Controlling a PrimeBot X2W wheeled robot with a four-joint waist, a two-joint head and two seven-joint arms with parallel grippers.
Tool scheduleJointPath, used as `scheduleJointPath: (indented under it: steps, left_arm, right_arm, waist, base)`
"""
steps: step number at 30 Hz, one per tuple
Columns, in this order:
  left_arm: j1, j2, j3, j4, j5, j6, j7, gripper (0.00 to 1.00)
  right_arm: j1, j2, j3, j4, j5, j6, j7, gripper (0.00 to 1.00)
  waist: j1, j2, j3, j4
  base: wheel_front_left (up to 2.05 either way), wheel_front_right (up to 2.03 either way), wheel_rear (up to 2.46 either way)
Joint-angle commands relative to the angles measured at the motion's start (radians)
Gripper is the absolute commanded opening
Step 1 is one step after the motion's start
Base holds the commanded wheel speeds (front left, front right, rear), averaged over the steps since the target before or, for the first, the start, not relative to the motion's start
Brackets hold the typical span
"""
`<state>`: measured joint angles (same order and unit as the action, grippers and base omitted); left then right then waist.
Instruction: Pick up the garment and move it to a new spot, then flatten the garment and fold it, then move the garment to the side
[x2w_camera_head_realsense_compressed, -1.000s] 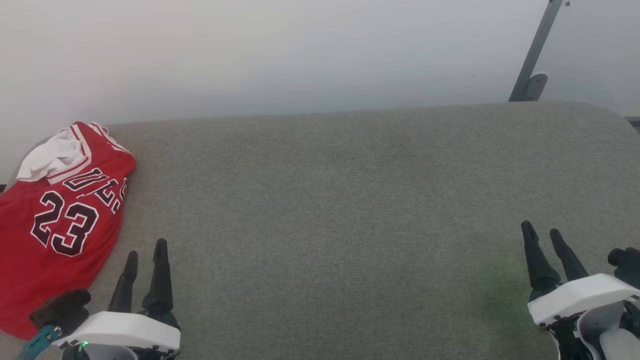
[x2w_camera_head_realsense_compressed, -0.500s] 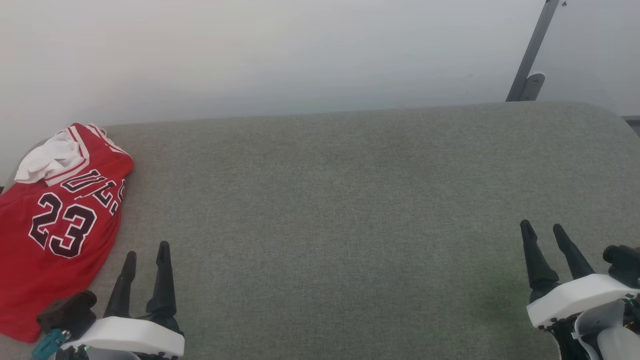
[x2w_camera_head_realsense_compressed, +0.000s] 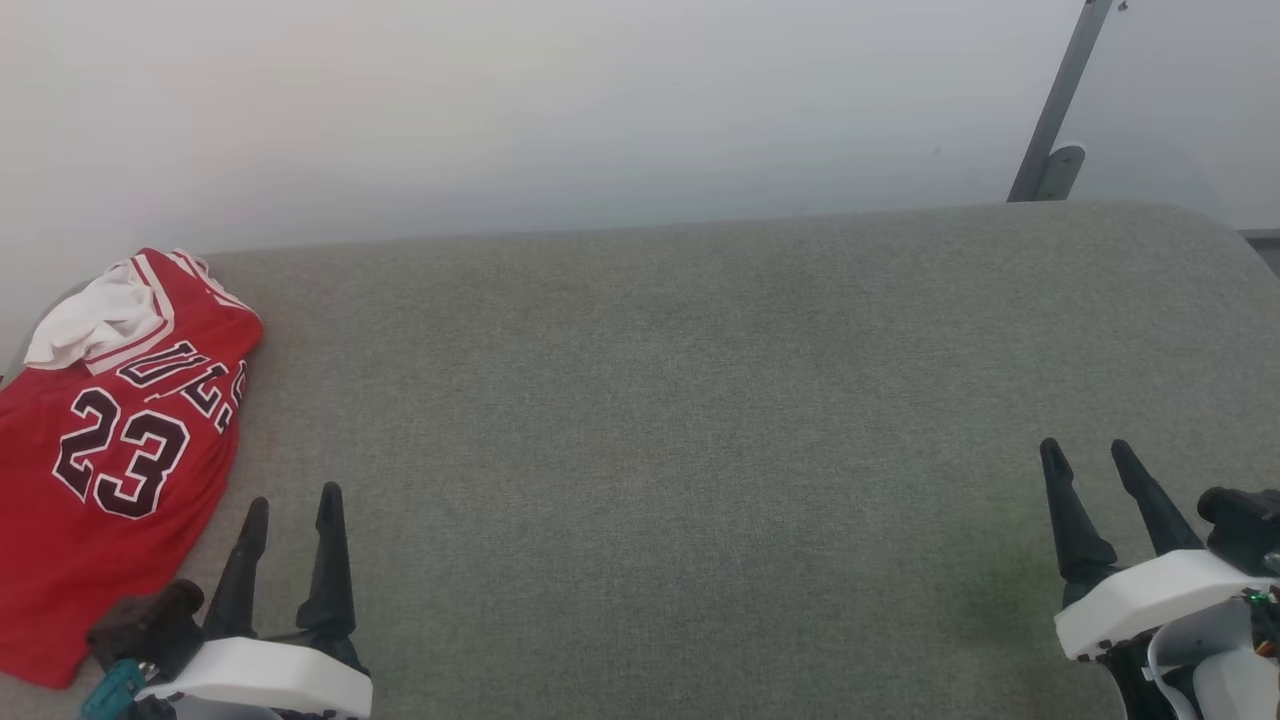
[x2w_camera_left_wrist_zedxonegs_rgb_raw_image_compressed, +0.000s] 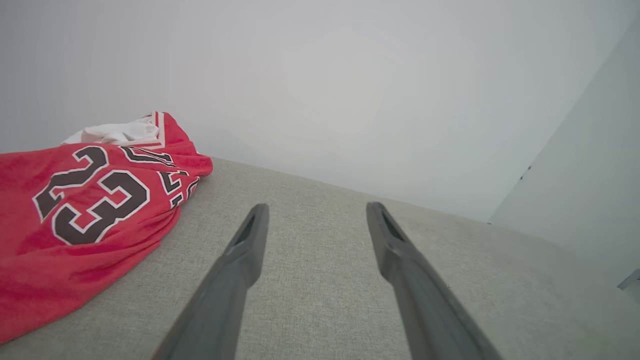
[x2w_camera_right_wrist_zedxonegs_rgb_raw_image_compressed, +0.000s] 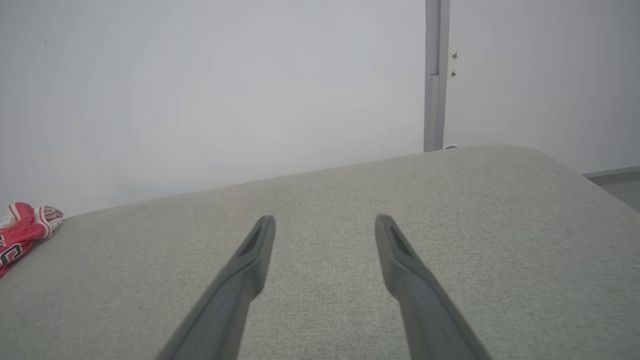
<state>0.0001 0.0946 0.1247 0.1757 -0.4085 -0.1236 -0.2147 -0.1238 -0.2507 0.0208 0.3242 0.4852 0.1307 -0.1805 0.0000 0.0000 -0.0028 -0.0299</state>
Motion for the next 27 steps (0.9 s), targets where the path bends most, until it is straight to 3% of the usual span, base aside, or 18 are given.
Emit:
scheduleJointPath:
  steps: [1,27]
  left_arm:
    - [0.008,0.003,0.004,-0.009,0.032,-0.005,-0.010,1.00]
    - [0.018,0.003,0.008,-0.020,0.179,-0.007,-0.052,1.00]
  right_arm:
    - [-0.005,-0.006,0.000,-0.008,-0.024,0.000,-0.011,1.00]
    - [0.002,-0.021,-0.003,-0.013,-0.161,0.000,-0.052,1.00]
  waist:
    - [0.0000,0.0000,0.000,0.000]
    - [0.0000,0.0000,0.000,-0.004]
  base:
    - [0.00,0.00,0.00]
    - [0.00,0.00,0.00]
